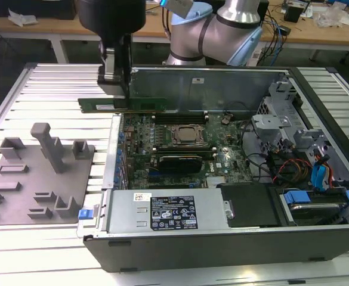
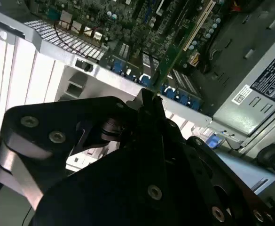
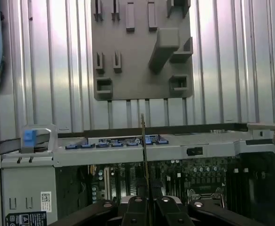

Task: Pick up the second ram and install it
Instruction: 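Pick up the second ram and move it above second insertion slot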

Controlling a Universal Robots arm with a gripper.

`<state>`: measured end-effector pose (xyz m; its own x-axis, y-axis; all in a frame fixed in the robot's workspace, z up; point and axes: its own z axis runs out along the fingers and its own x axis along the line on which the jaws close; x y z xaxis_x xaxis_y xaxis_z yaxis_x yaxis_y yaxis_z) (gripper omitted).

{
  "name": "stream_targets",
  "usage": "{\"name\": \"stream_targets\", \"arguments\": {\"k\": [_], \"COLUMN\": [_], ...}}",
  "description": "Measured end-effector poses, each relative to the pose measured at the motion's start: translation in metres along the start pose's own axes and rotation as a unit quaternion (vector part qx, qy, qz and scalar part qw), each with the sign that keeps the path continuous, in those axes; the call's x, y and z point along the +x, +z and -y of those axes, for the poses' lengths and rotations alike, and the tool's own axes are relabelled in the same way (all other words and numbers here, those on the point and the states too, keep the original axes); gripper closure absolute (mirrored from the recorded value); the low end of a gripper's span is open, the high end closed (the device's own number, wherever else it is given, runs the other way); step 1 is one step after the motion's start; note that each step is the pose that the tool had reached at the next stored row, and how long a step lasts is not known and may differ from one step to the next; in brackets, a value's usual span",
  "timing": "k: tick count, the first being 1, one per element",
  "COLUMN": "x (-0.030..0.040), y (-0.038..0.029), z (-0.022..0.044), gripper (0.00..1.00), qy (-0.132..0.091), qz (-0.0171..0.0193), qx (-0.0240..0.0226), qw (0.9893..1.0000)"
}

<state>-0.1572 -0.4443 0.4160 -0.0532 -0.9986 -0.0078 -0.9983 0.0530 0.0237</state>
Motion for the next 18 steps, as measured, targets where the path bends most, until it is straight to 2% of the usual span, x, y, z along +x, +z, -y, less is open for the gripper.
{"name": "stream_targets", "arguments": {"k": [2, 6, 11, 12, 16, 18], "x": [-0.0014, -0.0028, -0.0061, -0.0077, -0.0146, -0.0208], "y": [-0.0001, -0.0003, -0.0004, -0.0004, -0.0005, -0.0004], "z": [0.0120, 0.0234, 0.0425, 0.0492, 0.0666, 0.0762], "gripper": [0.86, 0.86, 0.86, 0.86, 0.86, 0.86], "qy": [0.000, 0.000, 0.000, 0.000, 0.000, 0.000], "qz": [-0.0007, -0.0018, -0.0037, -0.0047, -0.0074, -0.0090], "qx": [0.0000, 0.0001, 0.0002, 0.0002, 0.0003, 0.0004], "qw": [1.0000, 1.0000, 1.0000, 1.0000, 1.0000, 1.0000]}}
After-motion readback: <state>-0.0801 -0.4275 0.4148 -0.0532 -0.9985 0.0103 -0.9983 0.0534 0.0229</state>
